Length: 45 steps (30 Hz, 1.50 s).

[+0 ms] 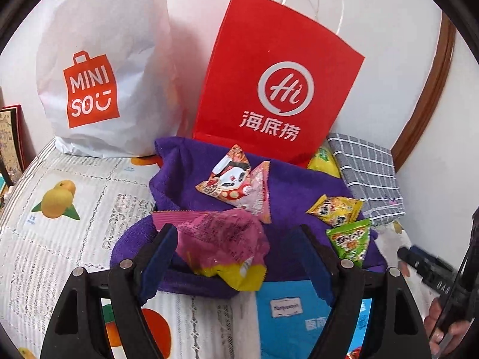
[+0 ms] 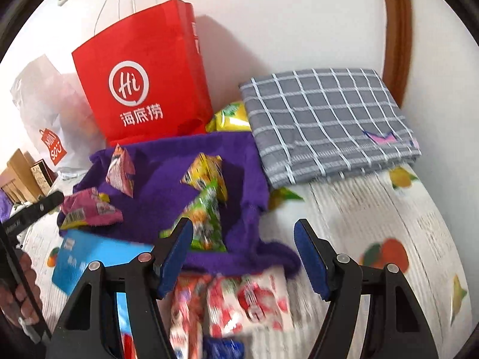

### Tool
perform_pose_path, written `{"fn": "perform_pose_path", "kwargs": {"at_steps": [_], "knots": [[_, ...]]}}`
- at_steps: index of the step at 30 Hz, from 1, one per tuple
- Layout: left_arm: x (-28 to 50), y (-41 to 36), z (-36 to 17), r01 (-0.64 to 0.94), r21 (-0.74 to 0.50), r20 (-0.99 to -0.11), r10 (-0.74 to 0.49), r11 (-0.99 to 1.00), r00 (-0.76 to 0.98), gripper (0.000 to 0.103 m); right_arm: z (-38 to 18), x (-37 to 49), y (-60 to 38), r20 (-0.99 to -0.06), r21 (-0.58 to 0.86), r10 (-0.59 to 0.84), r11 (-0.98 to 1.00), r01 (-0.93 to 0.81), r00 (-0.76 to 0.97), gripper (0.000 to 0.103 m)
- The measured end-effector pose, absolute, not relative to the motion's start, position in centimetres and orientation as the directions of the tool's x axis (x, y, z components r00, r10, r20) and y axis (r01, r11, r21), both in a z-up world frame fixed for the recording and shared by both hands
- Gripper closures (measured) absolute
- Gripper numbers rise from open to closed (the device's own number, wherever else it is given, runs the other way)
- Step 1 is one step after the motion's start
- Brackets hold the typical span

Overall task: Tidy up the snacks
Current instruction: 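Grasp the white-red lychee candy packet on the bed with the right tool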

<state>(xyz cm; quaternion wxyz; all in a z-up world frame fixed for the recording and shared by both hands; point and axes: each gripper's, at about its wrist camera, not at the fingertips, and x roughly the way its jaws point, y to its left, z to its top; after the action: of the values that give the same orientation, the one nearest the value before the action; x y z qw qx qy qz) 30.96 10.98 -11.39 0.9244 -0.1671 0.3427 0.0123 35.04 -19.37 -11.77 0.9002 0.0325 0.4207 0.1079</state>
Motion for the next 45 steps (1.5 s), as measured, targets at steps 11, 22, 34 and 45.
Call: {"fn": "perform_pose_path", "kwargs": {"at_steps": [11,22,34,45], "knots": [[30.3,10.5,-10.3,-0.113,-0.295,-0.616,-0.098,0.949,0.782,0.024,-16.0,33.0,-19.8,-0.823,0.131,0.233,0.965,-0.227,0.518,0.033],[30.2,11.3,-10.3,-0.118,-0.336,-0.614,-0.122,0.934,0.78,0.024,-18.4,33.3,-18.5,-0.854,0.082,0.203,0.962,-0.261,0.479,0.025],[30.2,11.5,-10.4,-0.128,-0.341,-0.615,-0.118,0.931,0.779,0.024,-18.7,32.7,-19.1,-0.829,0.086,0.216,0.961,-0.265,0.516,0.036],[29.6,11.2,-9.6,-0.098,-0.359,-0.595,-0.146,0.928,0.79,0.024,-16.9,29.9,-20.7,-0.806,0.118,0.217,0.97,-0.211,0.551,0.054]]}}
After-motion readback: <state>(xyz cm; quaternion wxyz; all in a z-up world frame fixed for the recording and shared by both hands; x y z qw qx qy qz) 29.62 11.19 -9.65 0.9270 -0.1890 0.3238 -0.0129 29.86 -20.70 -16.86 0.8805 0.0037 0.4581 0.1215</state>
